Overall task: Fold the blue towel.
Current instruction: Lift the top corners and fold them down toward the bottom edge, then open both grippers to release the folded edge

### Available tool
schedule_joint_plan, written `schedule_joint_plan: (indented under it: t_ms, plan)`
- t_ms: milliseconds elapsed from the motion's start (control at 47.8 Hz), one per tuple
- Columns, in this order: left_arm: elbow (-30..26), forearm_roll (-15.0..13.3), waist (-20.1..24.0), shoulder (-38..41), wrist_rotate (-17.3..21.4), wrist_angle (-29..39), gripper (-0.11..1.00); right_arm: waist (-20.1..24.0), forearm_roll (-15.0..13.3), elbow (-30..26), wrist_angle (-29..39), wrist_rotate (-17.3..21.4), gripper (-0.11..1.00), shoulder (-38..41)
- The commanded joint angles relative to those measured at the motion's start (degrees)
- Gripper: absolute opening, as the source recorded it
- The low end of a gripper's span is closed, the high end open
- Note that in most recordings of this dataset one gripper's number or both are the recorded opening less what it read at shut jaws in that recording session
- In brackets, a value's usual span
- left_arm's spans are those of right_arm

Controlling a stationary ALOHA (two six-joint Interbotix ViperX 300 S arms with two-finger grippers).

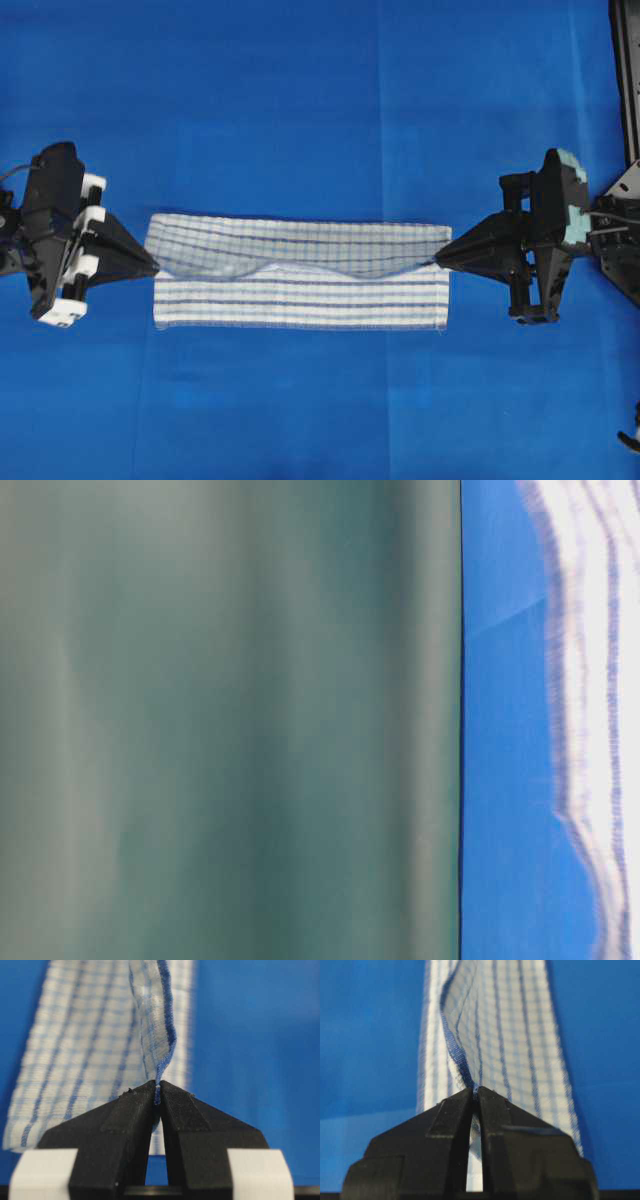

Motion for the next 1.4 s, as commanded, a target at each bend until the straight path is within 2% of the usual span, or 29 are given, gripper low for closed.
schedule_joint_plan:
  t_ms: [0,188,356,586,670,733,858,942,1005,1088,1130,1256,1381]
  plan:
    - [-0.62,0.09,-1.14,-0.09,-0.26,-1.32,0.04,0.79,0.88,-0.62,-0.18,-0.09,-0.02,0.88]
    - [-0.44,0.09,-1.32,0.97,-0.26,-1.49,0.04,1.67,2.20,-1.14,-0.26,-0.09,-0.02,4.22]
    - [-0.88,0.09,-1.41,5.98,-0.26,-1.58,0.04,2.02,3.25,-1.67,0.18,-0.09,-0.02,7.91]
    - [-3.78,0.09,-3.16,11.43,-0.26,-1.85,0.05,5.98,3.78,-2.72,0.53,0.00,-0.02,10.28]
    - [-4.13,0.09,-3.16,11.95,-0.35,-1.85,0.09,6.24,4.04,-2.81,0.53,0.00,-0.01,10.55]
    - [-4.13,0.09,-3.16,11.95,-0.44,-1.85,0.19,6.24,4.13,-2.81,0.53,0.00,0.02,10.63]
    - [-4.13,0.09,-3.08,11.87,-0.97,-1.85,0.52,6.24,4.13,-2.81,0.35,0.00,0.19,10.63]
    - [-4.13,0.00,-3.08,11.78,-1.32,-1.58,0.76,6.24,4.22,-2.81,0.18,0.00,0.41,10.55]
    - [-4.13,0.09,-3.08,11.34,-1.32,-0.97,0.86,6.24,4.13,-2.90,-0.09,-0.35,0.61,10.28]
    - [-4.31,0.09,-2.64,10.11,-1.14,0.18,0.83,5.98,4.04,-2.81,-0.18,-0.79,0.84,9.58]
    - [-4.39,0.09,-1.93,9.32,-0.97,0.97,0.80,5.54,4.04,-2.81,-0.26,-1.05,0.90,8.88]
    - [-4.75,0.09,0.97,6.33,-0.62,3.16,0.77,2.46,4.04,-2.29,0.70,-2.72,0.84,5.71]
    - [-4.75,0.35,5.89,4.48,0.62,5.54,0.77,-4.22,4.04,-1.67,3.52,-4.92,0.81,3.16]
